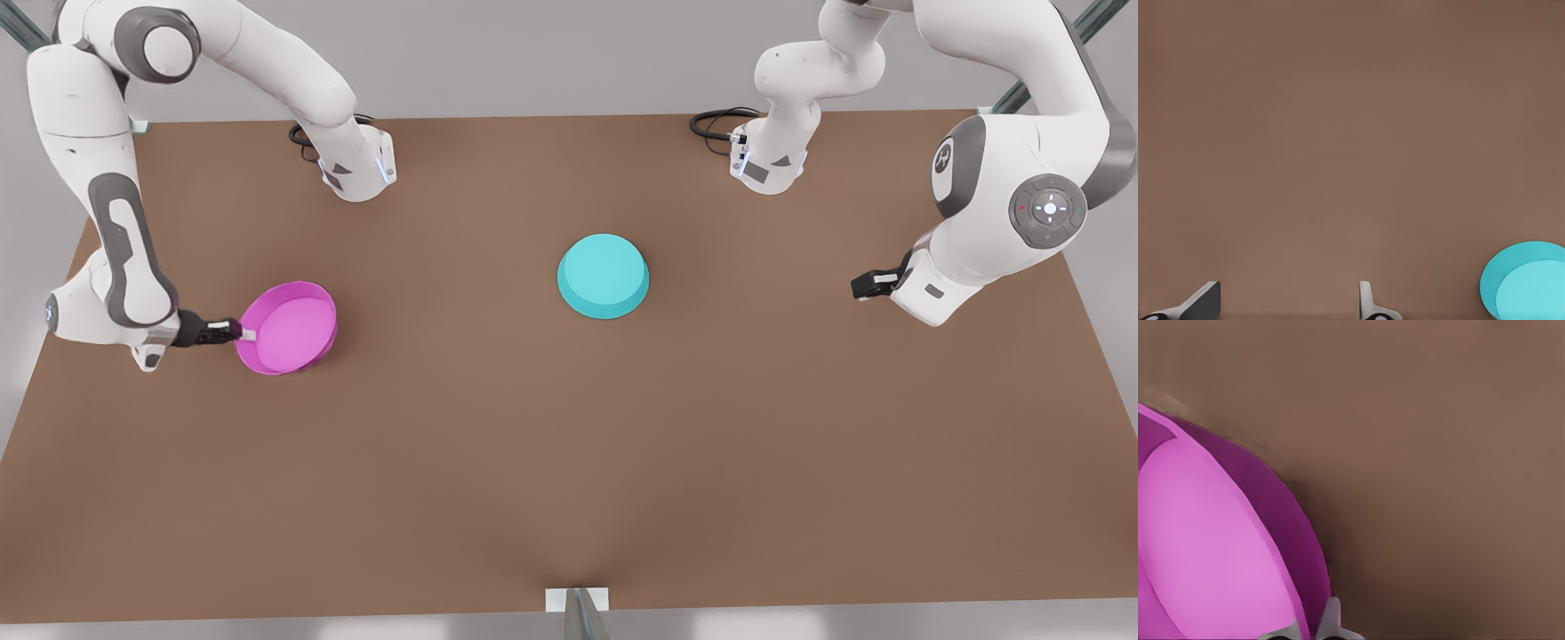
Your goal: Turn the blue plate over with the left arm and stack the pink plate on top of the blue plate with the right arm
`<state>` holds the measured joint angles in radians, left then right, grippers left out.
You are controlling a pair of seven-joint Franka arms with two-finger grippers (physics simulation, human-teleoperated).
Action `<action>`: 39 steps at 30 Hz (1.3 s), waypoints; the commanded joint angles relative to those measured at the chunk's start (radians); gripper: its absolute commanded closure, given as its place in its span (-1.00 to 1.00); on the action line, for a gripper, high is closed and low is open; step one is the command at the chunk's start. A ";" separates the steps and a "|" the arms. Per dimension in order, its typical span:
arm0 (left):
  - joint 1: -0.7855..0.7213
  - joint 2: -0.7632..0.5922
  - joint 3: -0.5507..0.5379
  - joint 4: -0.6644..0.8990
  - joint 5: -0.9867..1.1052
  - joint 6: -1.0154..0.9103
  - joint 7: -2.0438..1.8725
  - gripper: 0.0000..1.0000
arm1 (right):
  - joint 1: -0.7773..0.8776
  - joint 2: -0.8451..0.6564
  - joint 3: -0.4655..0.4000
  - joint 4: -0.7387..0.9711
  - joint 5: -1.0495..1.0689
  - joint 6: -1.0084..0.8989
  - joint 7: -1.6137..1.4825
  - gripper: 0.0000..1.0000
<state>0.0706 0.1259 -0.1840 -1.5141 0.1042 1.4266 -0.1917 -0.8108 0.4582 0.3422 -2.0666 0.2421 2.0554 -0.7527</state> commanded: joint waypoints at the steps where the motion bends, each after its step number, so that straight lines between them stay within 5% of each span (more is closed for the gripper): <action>1: 0.000 0.000 0.000 0.000 0.000 0.000 0.000 -1.00 | -0.001 -0.001 0.003 -0.001 -0.006 0.002 0.004 0.57; 11: 0.000 0.000 0.000 0.000 0.000 -0.005 0.000 -1.00 | 0.065 -0.023 0.244 -0.049 -0.006 0.049 0.254 0.57; 20: 0.000 0.000 0.000 0.000 0.000 -0.005 0.002 -1.00 | 0.067 -0.062 0.603 -0.204 -0.006 0.298 0.532 0.57; 39: 0.000 0.000 0.000 0.000 0.000 -0.005 0.000 -1.00 | 0.530 -0.053 0.617 -0.155 -0.006 0.477 0.980 0.57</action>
<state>0.0706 0.1259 -0.1840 -1.5141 0.1042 1.4220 -0.1917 -0.2606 0.4062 0.9580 -2.2087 0.2443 2.5382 0.2346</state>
